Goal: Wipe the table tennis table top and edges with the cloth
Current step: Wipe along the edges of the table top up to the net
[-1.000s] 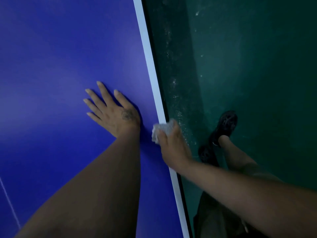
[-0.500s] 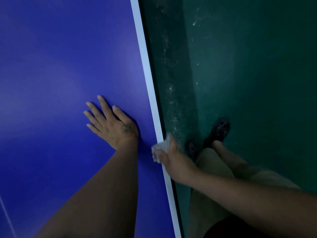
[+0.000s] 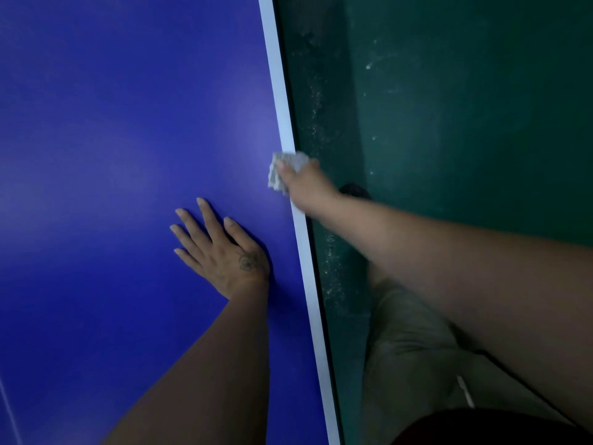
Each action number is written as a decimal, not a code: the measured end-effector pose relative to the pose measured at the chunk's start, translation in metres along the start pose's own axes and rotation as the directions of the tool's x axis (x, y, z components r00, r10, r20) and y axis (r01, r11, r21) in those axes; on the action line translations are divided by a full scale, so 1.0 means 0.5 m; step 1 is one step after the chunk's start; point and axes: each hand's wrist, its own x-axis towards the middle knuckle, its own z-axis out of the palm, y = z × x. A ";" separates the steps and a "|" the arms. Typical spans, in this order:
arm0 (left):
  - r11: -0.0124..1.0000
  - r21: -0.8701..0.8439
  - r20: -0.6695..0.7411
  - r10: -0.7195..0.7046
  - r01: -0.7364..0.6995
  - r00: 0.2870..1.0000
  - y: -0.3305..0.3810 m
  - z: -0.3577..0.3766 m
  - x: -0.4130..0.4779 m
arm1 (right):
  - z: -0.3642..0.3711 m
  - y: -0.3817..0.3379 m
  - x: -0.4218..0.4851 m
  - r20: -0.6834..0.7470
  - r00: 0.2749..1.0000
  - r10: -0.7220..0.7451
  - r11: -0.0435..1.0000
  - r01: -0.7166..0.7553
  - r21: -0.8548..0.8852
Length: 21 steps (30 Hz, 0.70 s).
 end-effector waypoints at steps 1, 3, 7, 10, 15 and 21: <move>1.000 -0.003 -0.003 0.001 -0.001 1.000 0.000 -0.001 0.000 | -0.013 -0.033 0.035 0.005 1.000 0.009 1.000 -0.009 0.025; 1.000 -0.011 -0.007 0.006 -0.006 1.000 0.000 -0.002 -0.001 | -0.039 -0.079 0.070 -0.032 0.996 0.084 0.993 -0.086 -0.075; 1.000 -0.013 -0.006 -0.003 0.002 1.000 -0.003 0.000 0.000 | -0.047 -0.066 0.045 -0.041 0.996 0.080 0.988 -0.085 -0.128; 1.000 -0.020 0.009 -0.004 0.004 1.000 -0.001 0.000 0.001 | -0.021 0.000 -0.020 -0.075 0.989 0.129 0.977 -0.140 -0.159; 1.000 -0.014 0.037 -0.019 0.019 0.999 -0.001 -0.001 0.004 | 0.016 0.077 -0.123 -0.132 0.962 0.237 0.964 -0.250 -0.088; 1.000 -0.011 0.026 -0.019 0.019 0.999 -0.008 0.002 0.002 | 0.002 -0.010 -0.008 -0.176 0.948 0.264 0.964 -0.264 0.025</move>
